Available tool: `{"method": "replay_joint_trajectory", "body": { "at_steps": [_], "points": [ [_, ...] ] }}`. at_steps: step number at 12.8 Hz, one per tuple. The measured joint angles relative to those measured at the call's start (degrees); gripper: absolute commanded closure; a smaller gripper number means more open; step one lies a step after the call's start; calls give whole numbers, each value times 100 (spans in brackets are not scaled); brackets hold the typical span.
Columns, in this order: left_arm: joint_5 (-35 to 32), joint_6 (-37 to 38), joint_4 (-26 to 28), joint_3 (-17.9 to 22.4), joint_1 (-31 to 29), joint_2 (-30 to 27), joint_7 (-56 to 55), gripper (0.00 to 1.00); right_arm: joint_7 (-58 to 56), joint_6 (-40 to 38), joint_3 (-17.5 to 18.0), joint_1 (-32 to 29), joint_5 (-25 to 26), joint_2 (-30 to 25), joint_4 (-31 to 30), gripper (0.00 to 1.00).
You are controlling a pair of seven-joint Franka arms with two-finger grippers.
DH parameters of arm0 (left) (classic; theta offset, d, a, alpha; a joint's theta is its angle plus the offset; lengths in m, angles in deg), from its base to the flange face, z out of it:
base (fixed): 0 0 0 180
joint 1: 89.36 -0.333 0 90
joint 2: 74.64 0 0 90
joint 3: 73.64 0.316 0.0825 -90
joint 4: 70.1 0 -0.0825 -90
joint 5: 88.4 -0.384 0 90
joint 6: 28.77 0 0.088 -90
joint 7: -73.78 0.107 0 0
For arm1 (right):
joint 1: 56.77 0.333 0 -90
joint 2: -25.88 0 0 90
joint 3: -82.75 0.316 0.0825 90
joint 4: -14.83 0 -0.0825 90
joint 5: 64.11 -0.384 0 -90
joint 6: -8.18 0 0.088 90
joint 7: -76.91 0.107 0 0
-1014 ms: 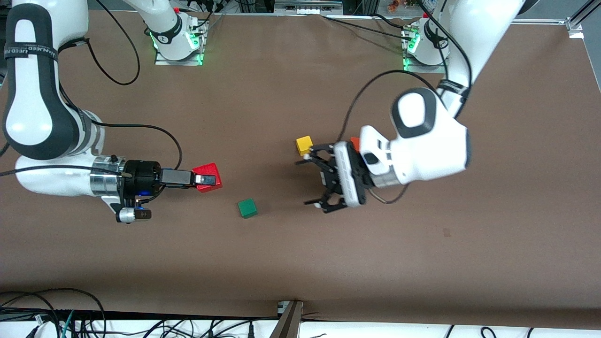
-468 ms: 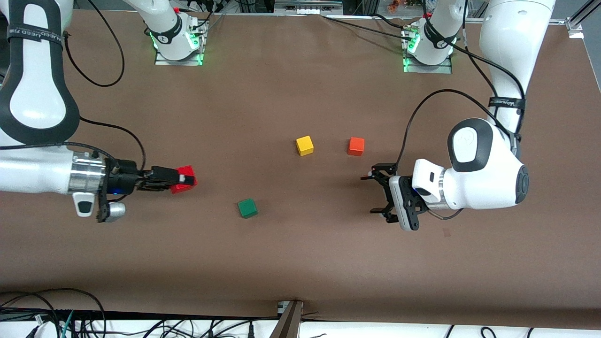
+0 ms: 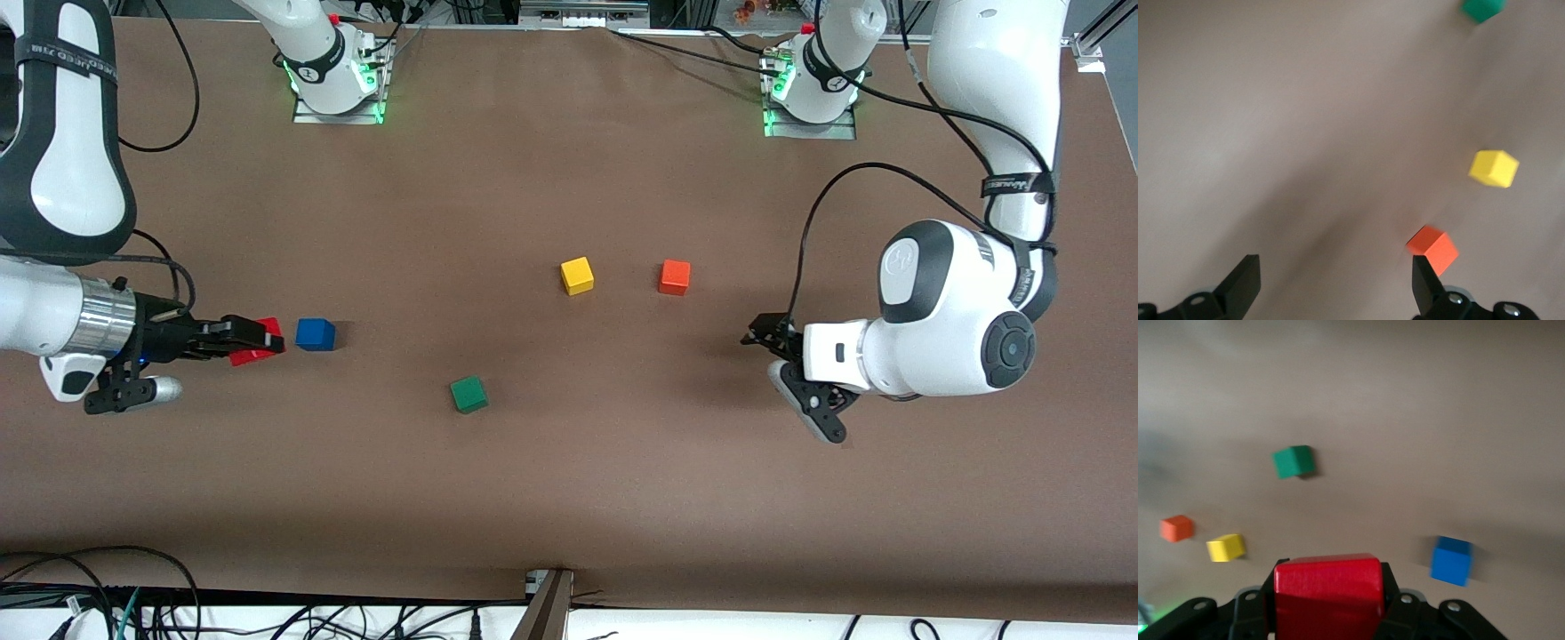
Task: Pass red block to right arm, stack on blue
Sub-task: 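Carry the red cube with the right gripper over the blue cube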
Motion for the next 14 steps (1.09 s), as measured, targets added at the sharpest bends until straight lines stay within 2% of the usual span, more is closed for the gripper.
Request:
{"method": "replay_joint_trajectory", "body": {
  "at_steps": [3,6,10,12,14],
  "points": [
    [-929,136,-3,39,-1,-90,-995,0,-13,222,-38,6,501,-70,-248,100],
    [-1607,530,-95,59,2,-267,-1650,0,-9,932,-26,125,1063,-468,-1192,100],
    [-1710,657,-322,396,-129,-677,-1745,0,722,1653,1,554,1822,-859,-2142,100],
    [-1711,662,-375,467,-318,-933,-1745,0,1000,2199,19,762,1949,-1037,-2631,100],
    [-1720,686,-392,483,-449,-1238,-1745,0,1030,3063,19,789,1957,-1205,-3373,100]
  ]
}}
